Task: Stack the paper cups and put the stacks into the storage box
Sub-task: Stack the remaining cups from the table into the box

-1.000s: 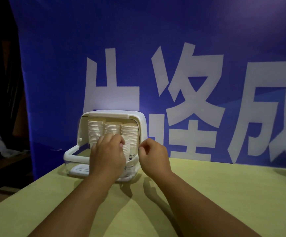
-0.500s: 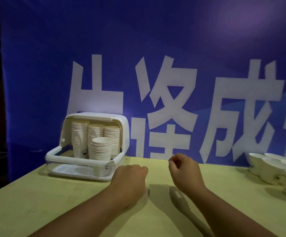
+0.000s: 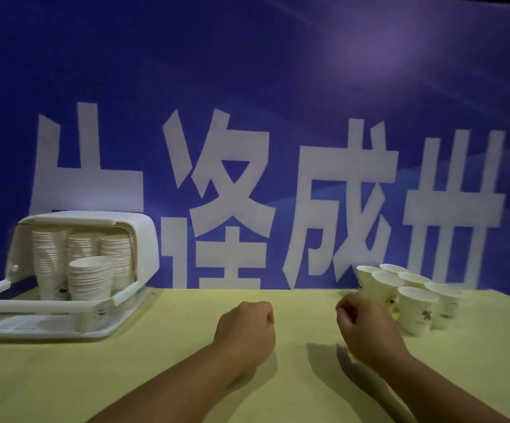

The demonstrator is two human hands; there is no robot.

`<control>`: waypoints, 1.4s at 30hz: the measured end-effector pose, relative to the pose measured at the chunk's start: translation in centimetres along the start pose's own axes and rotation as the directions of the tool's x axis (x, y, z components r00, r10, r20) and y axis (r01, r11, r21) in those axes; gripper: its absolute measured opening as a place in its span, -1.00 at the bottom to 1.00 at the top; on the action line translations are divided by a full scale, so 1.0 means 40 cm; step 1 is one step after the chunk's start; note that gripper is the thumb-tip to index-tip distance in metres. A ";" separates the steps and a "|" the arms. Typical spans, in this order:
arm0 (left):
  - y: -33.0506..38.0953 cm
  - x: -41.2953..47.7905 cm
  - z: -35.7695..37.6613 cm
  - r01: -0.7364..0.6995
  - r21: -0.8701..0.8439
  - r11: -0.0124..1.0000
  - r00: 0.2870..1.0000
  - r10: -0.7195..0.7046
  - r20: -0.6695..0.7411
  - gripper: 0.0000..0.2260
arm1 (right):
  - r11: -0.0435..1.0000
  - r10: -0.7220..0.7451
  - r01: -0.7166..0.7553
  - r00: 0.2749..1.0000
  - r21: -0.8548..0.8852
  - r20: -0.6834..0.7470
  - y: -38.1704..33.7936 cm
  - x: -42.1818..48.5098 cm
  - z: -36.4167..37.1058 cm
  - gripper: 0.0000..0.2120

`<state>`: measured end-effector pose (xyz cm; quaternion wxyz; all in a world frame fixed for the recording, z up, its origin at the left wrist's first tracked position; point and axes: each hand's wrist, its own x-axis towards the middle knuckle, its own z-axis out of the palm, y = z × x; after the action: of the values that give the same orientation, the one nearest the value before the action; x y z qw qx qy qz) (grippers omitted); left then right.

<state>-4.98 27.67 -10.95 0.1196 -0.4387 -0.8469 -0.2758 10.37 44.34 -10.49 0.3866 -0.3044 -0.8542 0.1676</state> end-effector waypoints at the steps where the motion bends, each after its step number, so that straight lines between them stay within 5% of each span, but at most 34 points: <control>1: 0.028 0.006 0.020 -0.012 -0.037 0.999 0.999 0.013 0.039 -0.85 | 1.000 0.000 0.000 1.000 -0.014 -0.012 0.026 0.003 -0.019 -0.90; 9: 0.264 0.060 0.162 0.025 -0.360 0.933 0.947 0.093 0.308 -0.78 | 0.982 0.057 -0.093 0.976 -0.163 -0.212 0.238 0.029 -0.177 -0.93; 13: 0.373 0.084 0.219 0.051 -0.381 0.923 0.905 0.119 0.409 -0.51 | 0.962 0.121 -0.187 0.946 -0.201 -0.300 0.323 0.063 -0.231 -0.73; 19: 0.476 0.108 0.276 -0.175 -0.208 0.962 0.856 0.253 0.450 -0.02 | 0.946 0.171 -0.183 0.983 -0.267 -0.068 0.441 0.053 -0.217 -0.21; 23: 0.516 0.150 0.316 -0.172 -0.163 0.972 0.853 0.229 0.468 0.12 | 0.956 0.113 -0.117 0.993 -0.268 -0.031 0.455 0.070 -0.190 -0.17; 28: 0.521 0.165 0.341 -0.133 -0.152 0.979 0.890 0.185 0.416 0.07 | 0.952 0.091 -0.117 0.991 -0.282 -0.102 0.477 0.086 -0.181 -0.16; 32: 0.507 0.153 0.352 -0.174 -0.123 0.977 0.924 0.205 0.323 -0.15 | 0.941 0.117 -0.144 0.988 -0.307 -0.104 0.483 0.085 -0.174 -0.16; 42: 0.478 0.156 0.377 -0.103 -0.169 0.980 0.970 0.137 0.202 -0.35 | 0.976 0.190 -0.201 0.974 -0.081 -0.126 0.454 0.074 -0.186 -0.39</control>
<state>7.44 49.37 -13.62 0.0099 -0.5243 -0.8023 -0.2852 21.62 60.40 -13.52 0.4031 -0.4142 -0.8028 0.1468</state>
